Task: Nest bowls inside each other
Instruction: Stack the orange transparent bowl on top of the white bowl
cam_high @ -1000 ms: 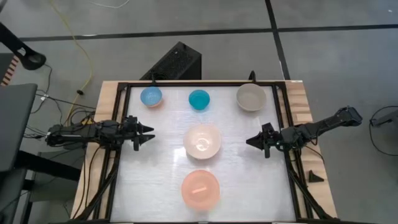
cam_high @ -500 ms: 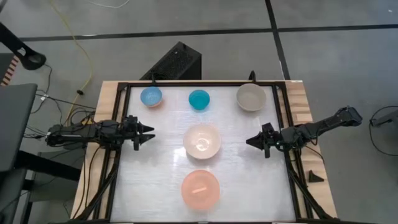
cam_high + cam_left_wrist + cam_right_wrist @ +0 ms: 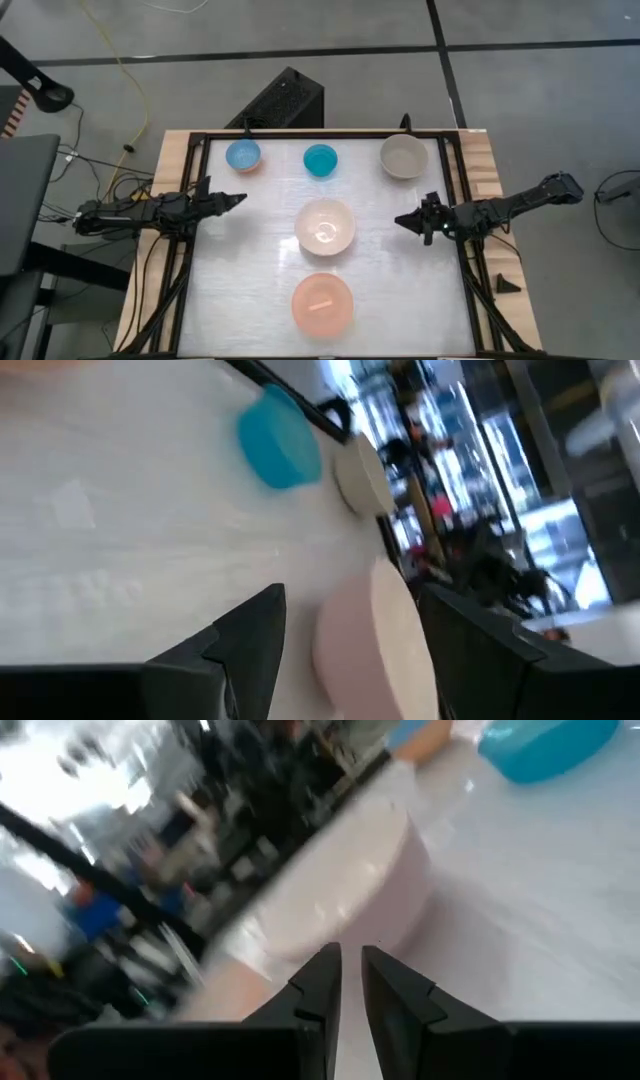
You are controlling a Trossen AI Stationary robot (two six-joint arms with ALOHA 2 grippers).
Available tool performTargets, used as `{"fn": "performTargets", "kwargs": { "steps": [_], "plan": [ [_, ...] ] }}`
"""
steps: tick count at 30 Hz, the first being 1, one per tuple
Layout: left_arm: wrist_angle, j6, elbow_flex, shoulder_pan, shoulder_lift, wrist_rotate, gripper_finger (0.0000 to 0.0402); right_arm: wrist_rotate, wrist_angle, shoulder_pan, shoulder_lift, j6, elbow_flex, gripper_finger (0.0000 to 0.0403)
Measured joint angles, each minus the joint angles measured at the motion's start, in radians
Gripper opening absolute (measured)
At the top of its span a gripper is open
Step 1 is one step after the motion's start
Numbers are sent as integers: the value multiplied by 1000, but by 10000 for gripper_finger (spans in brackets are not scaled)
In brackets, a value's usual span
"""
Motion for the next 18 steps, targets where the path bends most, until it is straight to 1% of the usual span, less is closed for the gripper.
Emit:
{"fn": "performTargets", "kwargs": {
  "steps": [2,4,9,11,14,16,18],
  "plan": [
    [-6,-58,1,0,0,-58,219,20,56,-13,-1,37,1,82],
    [-6,-96,1,0,0,-89,219,37,109,-27,0,71,1,82],
    [-6,-147,2,0,0,-97,219,43,201,-68,-1,125,3,82],
    [-8,-155,2,0,0,-107,219,42,211,-84,0,101,3,82],
    [-14,-133,3,0,0,-131,219,41,257,-99,0,6,3,82],
    [-23,-120,4,0,0,-162,219,42,313,-107,0,-27,3,82],
    [-33,-138,5,0,0,-177,219,48,387,-124,0,-28,3,82]
  ]
}}
